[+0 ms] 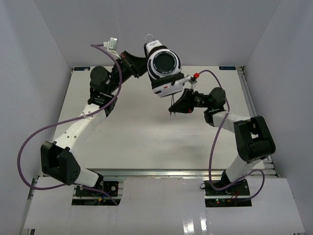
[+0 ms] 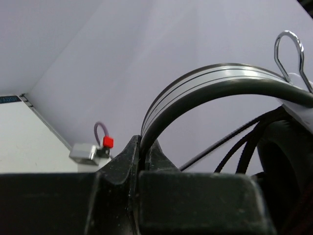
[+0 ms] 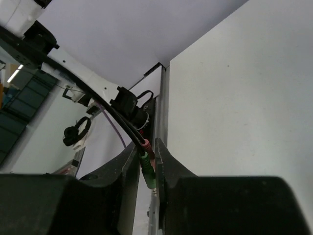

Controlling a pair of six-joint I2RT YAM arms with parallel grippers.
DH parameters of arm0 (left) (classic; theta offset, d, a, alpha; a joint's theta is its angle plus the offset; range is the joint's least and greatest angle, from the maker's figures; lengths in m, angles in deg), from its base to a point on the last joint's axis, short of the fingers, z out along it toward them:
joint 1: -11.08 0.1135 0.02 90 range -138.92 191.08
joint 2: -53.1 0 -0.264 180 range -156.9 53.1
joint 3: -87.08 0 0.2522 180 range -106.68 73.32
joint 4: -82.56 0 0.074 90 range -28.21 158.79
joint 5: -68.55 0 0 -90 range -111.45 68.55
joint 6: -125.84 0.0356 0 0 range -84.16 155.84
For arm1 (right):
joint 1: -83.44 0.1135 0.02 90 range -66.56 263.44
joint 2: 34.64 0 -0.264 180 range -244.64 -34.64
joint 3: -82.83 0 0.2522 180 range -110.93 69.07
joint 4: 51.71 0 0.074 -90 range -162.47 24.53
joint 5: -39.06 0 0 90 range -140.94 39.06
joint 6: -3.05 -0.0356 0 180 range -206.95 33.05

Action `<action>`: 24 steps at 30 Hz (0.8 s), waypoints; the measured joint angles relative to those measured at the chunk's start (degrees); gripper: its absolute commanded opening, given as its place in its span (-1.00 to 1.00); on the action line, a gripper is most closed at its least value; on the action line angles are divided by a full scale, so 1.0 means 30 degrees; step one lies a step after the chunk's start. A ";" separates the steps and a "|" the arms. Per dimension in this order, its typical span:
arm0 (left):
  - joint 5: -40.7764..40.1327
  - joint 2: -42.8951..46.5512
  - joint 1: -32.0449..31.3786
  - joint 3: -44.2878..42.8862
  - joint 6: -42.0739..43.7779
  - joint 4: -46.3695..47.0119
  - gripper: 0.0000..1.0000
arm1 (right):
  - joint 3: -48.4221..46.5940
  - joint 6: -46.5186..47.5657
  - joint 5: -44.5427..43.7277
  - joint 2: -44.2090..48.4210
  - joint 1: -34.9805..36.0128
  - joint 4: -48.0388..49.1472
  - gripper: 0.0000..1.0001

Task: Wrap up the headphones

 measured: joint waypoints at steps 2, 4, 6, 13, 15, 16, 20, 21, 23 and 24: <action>-0.1193 -0.0005 -0.0131 -0.0185 -0.0505 0.0023 -1.00 | 0.0372 -0.1050 -0.0259 0.0142 0.0452 0.0616 -0.84; -0.2373 -0.0051 -0.0244 -0.0222 -0.0701 -0.0271 -1.00 | 0.0822 -0.1183 -0.0527 0.0869 0.0870 0.0936 -0.85; -0.3450 -0.0178 -0.0335 -0.0252 -0.0878 -0.0555 -1.00 | 0.1407 -0.0934 -0.0575 0.1963 0.1135 0.1183 -0.85; -0.8667 -0.0226 -0.0562 -0.0680 -0.0007 -0.4707 -1.00 | 0.1505 0.6243 -0.1580 0.6217 0.1316 -0.4868 -0.85; -1.1169 -0.0233 -0.0692 -0.1193 0.1131 -0.7097 -1.00 | 0.0546 1.0800 -0.2881 0.7525 0.1777 -1.0126 -0.85; -1.2267 -0.0260 -0.0712 -0.1433 0.1768 -0.8138 -1.00 | -0.0115 1.2747 -0.3850 0.7953 0.2132 -1.2399 -0.85; -1.5685 -0.1159 -0.0707 -0.2607 0.4278 -1.1737 -1.00 | -0.2395 1.9239 -0.7989 0.8874 0.3704 -1.9736 -0.85; -1.6242 -0.1665 -0.0724 -0.2967 0.4869 -1.2388 -1.00 | -0.2868 2.0614 -0.9036 0.8822 0.4090 -2.1197 -0.85; -1.7090 -0.2829 -0.0935 -0.3464 0.6112 -1.3604 -1.00 | -0.3539 2.2992 -1.1067 0.8415 0.4843 -2.3570 -0.85; -1.7442 -0.3464 -0.1141 -0.3595 0.6863 -1.4269 -1.00 | -0.3694 2.3970 -1.2001 0.8133 0.5179 -2.4484 -0.85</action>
